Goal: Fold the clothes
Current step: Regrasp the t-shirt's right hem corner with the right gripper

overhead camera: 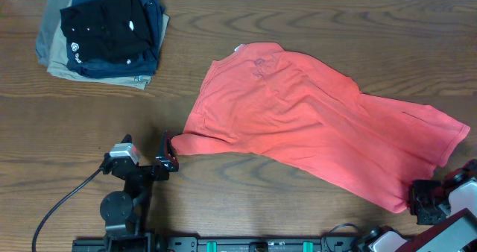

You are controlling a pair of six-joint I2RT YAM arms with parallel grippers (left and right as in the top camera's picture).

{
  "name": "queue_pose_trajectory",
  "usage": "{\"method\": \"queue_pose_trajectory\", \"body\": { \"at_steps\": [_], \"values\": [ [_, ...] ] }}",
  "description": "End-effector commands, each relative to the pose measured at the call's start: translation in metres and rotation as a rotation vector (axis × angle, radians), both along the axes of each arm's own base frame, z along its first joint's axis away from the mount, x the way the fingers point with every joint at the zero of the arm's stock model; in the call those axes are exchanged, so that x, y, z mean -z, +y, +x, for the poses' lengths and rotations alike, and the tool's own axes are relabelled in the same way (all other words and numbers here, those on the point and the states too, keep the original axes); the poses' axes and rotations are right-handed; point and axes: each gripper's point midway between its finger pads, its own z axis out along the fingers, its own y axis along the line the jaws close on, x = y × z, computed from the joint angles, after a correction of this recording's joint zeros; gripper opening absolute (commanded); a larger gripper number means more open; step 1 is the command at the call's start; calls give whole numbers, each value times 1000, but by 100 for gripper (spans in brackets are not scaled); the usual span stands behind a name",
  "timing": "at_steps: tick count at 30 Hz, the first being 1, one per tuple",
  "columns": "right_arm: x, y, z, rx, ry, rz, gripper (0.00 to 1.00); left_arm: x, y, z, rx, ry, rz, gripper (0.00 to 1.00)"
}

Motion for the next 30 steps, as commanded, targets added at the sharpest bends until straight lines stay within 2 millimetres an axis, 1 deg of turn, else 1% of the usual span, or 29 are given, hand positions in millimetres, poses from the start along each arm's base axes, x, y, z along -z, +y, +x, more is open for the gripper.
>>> {"method": "queue_pose_trajectory", "body": {
  "at_steps": [1, 5, 10, 12, 15, 21, 25, 28, 30],
  "values": [
    [-12, -15, 3, 6, 9, -39, 12, 16, -1, -1, 10, 45, -3, 98],
    [-38, -30, 14, 6, -8, -61, 2, 15, -1, -1, 10, 45, -3, 98],
    [-75, -48, 29, -28, -39, -98, 1, 16, -1, -1, 10, 45, -3, 98],
    [-84, -47, 32, -29, -51, -86, 1, 16, -1, -1, 10, 45, -3, 98],
    [-89, -41, 40, -66, -96, -49, 2, 16, -1, -1, 10, 45, -3, 98],
    [-88, -34, 44, -127, -119, -19, 3, 16, -1, -1, 10, 45, -3, 98],
    [-91, -22, 58, -191, -211, 35, 1, 15, -1, -1, 10, 45, -3, 98],
    [-92, -17, 64, -214, -242, 54, 1, 16, -1, -1, 10, 45, -3, 98],
    [-92, -15, 66, -228, -238, 53, 1, 14, -12, -2, 65, 48, -88, 98]
  ]
}}
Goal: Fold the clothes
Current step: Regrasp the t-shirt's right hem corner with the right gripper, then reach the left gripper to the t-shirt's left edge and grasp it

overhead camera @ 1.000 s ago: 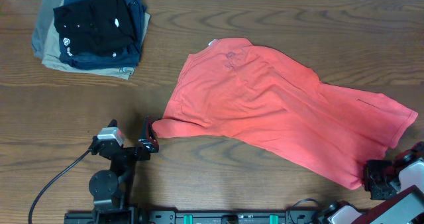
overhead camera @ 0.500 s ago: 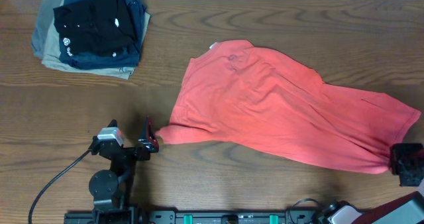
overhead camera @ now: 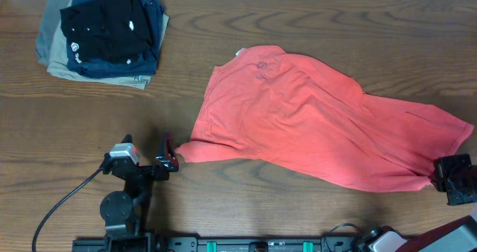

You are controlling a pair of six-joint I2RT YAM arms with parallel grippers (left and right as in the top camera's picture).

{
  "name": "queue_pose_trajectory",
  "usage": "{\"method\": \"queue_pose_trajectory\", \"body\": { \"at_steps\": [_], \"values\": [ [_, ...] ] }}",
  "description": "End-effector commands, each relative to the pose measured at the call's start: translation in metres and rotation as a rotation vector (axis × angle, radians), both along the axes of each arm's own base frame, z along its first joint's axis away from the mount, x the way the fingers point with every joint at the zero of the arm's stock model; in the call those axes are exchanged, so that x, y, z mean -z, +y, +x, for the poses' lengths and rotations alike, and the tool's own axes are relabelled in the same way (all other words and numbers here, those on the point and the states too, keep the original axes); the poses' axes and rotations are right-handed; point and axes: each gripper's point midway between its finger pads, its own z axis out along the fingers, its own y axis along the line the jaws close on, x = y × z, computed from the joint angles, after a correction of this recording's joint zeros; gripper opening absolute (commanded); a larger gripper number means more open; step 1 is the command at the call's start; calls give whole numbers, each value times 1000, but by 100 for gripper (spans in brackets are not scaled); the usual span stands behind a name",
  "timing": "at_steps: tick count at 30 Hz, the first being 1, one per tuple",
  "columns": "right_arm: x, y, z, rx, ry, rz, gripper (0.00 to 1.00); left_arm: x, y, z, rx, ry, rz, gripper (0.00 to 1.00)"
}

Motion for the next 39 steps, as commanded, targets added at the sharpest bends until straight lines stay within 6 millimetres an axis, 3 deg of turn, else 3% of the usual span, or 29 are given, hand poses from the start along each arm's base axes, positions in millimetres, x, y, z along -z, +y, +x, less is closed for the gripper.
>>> {"method": "queue_pose_trajectory", "body": {
  "at_steps": [1, 6, 12, 16, 21, 27, 31, 39],
  "values": [
    [-5, 6, 11, -65, -44, 10, 1, 14, -18, -3, 93, 54, -126, 98],
    [-5, 10, 14, -135, -47, 2, 2, 11, -26, -4, 128, 69, -258, 98],
    [-5, 13, 16, -149, -46, 3, 2, -13, -45, -11, 248, 28, -232, 98],
    [-5, 13, 16, -150, -48, 0, 2, -26, -45, -13, 252, 70, -142, 98],
    [-5, 13, 17, -150, -48, 0, 2, -23, -25, -12, 150, 352, -33, 98],
    [-5, 13, 16, -150, -48, 0, 3, -35, -23, -6, 155, 708, -49, 98],
    [-5, 13, 17, -150, -48, 0, 3, -17, -23, -6, 157, 937, -86, 98],
    [-5, 13, 16, -165, -49, -3, 3, 49, -23, 1, 139, 1234, -161, 98]
  ]
}}
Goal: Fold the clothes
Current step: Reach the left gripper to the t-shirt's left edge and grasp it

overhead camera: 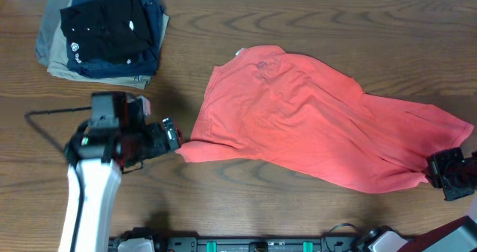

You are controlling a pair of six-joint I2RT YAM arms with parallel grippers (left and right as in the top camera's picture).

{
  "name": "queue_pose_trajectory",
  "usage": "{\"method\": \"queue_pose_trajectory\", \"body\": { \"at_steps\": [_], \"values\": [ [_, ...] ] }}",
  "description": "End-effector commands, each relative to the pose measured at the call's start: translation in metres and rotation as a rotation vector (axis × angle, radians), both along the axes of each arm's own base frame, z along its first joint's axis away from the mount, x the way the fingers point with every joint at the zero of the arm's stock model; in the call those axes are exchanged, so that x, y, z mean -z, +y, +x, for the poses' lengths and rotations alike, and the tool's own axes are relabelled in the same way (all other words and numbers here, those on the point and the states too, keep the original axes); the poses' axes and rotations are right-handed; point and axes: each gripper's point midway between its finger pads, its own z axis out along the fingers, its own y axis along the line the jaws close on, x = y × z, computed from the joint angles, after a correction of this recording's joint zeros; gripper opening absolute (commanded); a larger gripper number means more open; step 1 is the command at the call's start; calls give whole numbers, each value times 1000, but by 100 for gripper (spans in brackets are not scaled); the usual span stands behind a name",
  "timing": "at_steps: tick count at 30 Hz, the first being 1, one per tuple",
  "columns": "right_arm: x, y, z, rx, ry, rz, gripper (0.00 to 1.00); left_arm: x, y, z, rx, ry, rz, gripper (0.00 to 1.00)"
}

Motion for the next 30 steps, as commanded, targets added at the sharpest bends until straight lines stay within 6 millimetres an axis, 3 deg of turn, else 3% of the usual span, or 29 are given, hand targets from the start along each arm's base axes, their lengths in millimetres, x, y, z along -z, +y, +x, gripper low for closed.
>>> {"method": "queue_pose_trajectory", "body": {
  "at_steps": [1, 6, 14, 22, 28, 30],
  "values": [
    [-3, 0, 4, -25, -13, -8, 3, 20, 2, 0, -6, 97, 1, 98],
    [-3, 0, 4, -25, -13, -8, 3, 51, 0, -3, -4, 235, -17, 98],
    [-3, 0, 4, -25, -13, -8, 3, 85, -8, 9, 77, 278, -8, 98],
    [-3, 0, 3, -26, -12, -7, 4, 94, -29, 25, 191, 207, 23, 98],
    [-3, 0, 3, -32, -12, -7, 4, 99, -20, 28, 195, 201, 102, 100],
    [-3, 0, 3, -32, -11, -7, 4, 99, -20, 28, 195, 199, 102, 92]
  ]
}}
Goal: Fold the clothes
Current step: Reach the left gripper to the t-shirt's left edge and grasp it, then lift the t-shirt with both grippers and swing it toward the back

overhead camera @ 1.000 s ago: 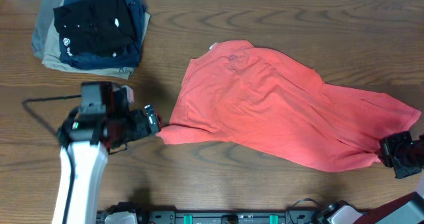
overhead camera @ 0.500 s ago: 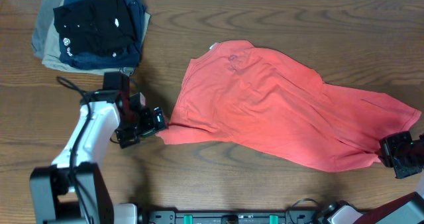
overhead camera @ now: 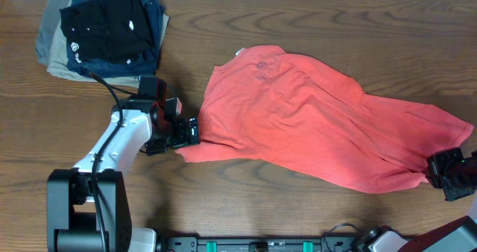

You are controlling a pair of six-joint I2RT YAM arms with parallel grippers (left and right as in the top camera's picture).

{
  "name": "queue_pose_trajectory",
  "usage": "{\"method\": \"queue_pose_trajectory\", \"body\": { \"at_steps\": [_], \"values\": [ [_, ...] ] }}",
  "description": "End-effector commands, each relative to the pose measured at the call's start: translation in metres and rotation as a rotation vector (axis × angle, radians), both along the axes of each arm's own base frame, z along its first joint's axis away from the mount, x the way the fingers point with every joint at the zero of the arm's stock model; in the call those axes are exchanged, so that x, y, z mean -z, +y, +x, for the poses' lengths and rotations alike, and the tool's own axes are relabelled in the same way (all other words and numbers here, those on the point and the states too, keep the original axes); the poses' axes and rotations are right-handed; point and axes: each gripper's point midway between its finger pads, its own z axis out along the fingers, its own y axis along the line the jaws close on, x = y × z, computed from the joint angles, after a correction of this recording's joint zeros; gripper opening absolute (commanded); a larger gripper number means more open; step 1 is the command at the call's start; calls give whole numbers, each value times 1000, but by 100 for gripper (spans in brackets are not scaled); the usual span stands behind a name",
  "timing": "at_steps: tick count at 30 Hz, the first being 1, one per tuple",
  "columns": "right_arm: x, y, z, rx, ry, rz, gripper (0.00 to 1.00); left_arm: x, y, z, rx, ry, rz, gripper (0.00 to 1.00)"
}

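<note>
A coral-red shirt (overhead camera: 320, 125) lies spread and wrinkled across the middle and right of the table, collar end toward the far left. My left gripper (overhead camera: 193, 131) is at the shirt's left edge by its lower-left corner, and its fingers look open. At the near right, my right gripper (overhead camera: 435, 171) is shut on the shirt's lower-right hem corner, which is drawn out toward the table's edge.
A stack of folded clothes (overhead camera: 100, 32), black on navy on khaki, sits at the far left corner. The left arm's cable (overhead camera: 112, 95) loops just in front of that stack. Bare wooden table (overhead camera: 246, 200) shows in front of the shirt.
My left arm has moved right and farther in, from a short way off the shirt's lower-left corner to touching its left edge. The right gripper and the shirt have stayed put.
At first the left arm rested low at the front, and the right gripper was at the shirt's bottom hem. Then the hem corner lay farther right, held by the right gripper. The left arm was then raised beside the shirt and now reaches its edge.
</note>
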Motion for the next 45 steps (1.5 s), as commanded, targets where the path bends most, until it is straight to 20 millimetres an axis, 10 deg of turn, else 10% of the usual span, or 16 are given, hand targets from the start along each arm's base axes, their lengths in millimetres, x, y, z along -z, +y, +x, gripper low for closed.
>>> {"method": "queue_pose_trajectory", "body": {
  "at_steps": [1, 25, 32, 45],
  "values": [
    [-3, 0, 3, -25, -11, -5, 4, 3, 6, 2, 15, -3, 39, 88],
    [-3, 1, 3, -25, -9, -2, 4, 9, -8, -22, 56, 70, -47, 49],
    [-3, 1, 3, -25, -9, -2, 4, 9, -8, -27, 56, 92, -45, 6],
    [-8, 8, 2, -73, -27, 5, 1, -50, -7, -41, -12, 52, -50, 6]
  ]
}}
